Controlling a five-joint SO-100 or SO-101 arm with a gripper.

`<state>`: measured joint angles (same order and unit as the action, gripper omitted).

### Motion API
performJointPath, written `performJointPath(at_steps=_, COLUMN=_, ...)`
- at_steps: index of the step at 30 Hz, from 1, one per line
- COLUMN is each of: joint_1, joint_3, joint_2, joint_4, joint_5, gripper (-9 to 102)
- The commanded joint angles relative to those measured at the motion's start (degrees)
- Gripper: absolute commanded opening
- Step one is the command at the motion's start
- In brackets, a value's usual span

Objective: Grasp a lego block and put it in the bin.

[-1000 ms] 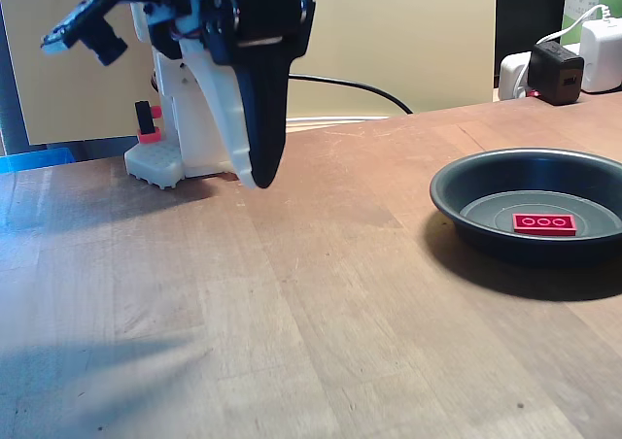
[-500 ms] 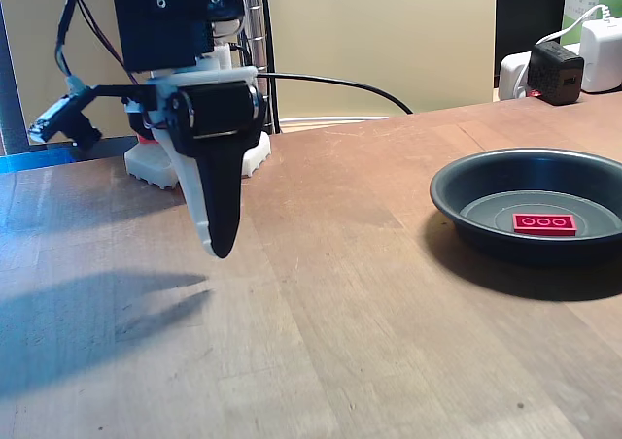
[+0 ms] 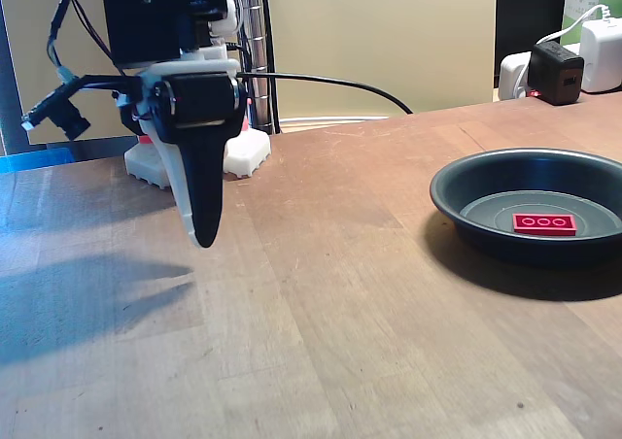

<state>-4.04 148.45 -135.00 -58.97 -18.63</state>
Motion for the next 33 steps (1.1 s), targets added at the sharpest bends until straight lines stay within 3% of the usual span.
performJointPath(at_steps=1, joint_1=0.7, joint_3=2.4, joint_2=-5.0, joint_4=0.5, joint_5=0.4, gripper=0)
performJointPath(at_steps=13, joint_1=-0.2, joint_3=14.5, joint_2=-20.5, joint_4=0.5, joint_5=0.7, gripper=0)
performJointPath(at_steps=18, joint_1=0.8, joint_3=18.5, joint_2=-25.1, joint_4=0.0, joint_5=7.4, gripper=0)
performJointPath(at_steps=33, joint_1=0.1, joint_3=24.9, joint_2=-30.4, joint_4=0.6, joint_5=8.4, gripper=0)
